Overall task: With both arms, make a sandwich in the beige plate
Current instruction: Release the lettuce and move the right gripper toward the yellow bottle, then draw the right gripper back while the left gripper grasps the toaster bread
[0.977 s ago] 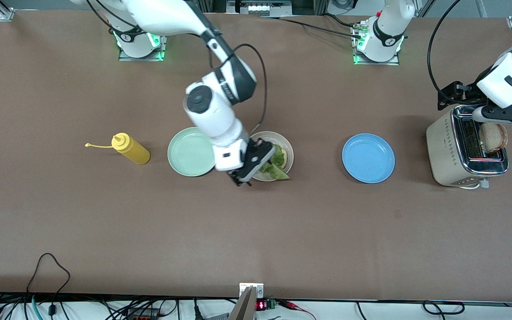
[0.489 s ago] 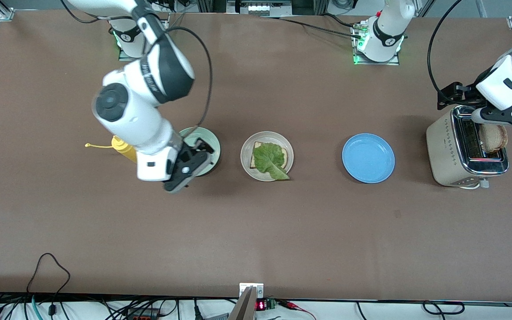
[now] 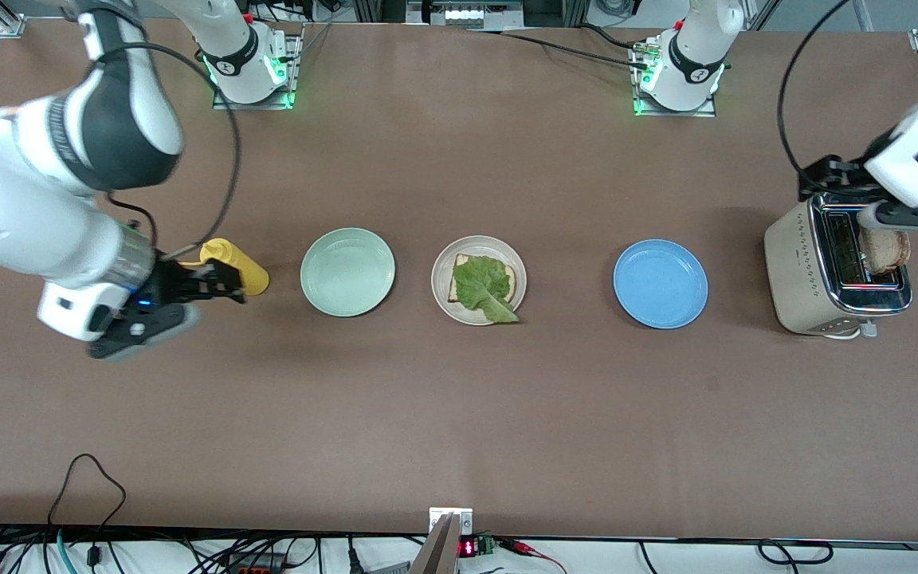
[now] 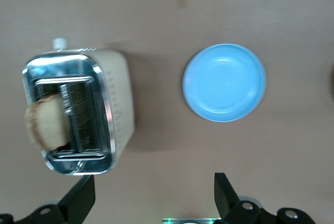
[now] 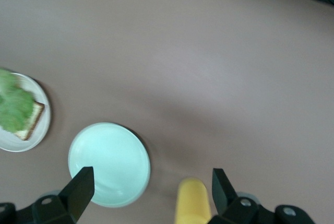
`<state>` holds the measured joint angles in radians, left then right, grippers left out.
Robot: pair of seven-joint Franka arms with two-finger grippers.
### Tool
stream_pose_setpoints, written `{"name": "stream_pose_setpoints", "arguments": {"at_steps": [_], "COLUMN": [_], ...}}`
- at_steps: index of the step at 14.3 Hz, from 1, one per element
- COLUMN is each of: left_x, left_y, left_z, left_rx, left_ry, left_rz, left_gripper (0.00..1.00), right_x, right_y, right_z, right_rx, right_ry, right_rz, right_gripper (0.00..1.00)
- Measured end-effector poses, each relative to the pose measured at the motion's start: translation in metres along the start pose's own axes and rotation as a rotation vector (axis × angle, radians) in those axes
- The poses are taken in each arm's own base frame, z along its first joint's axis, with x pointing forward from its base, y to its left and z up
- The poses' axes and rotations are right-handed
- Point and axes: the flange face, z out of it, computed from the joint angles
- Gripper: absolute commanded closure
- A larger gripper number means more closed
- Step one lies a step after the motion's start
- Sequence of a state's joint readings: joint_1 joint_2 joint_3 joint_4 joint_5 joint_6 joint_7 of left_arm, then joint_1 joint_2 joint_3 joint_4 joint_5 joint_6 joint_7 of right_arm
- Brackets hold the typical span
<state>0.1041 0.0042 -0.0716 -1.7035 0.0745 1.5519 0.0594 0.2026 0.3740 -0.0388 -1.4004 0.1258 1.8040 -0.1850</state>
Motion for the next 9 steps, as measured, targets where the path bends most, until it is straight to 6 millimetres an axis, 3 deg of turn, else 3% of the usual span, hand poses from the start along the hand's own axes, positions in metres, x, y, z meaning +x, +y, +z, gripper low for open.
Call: {"name": "stream_pose_setpoints", "arguments": {"at_steps": [4,6,9], "left_x": [0.005,0.012,0.024], "left_y": [-0.093,-0.129,-0.170], "left_z": [0.036,0.060,0.093], "left_rx": [-0.033,-0.026,-0.018], "left_ry": [-0.041,-0.051,-0.034], "left_rz": [-0.018,-0.051,-0.064], "left_gripper": [0.00,0.00,0.00], "right_x": [-0.036,-0.055,-0.079], "right_y": [0.032,0.043,0.044], "right_z": [-0.049,-0.075,-0.105], "right_rx": [-0.052,-0.056,-0.065], "right_ry": [-0.053,-0.052,-0.029], "right_rz": [0.116,0.183,0.295], "right_gripper": [0.00,0.00,0.00]}}
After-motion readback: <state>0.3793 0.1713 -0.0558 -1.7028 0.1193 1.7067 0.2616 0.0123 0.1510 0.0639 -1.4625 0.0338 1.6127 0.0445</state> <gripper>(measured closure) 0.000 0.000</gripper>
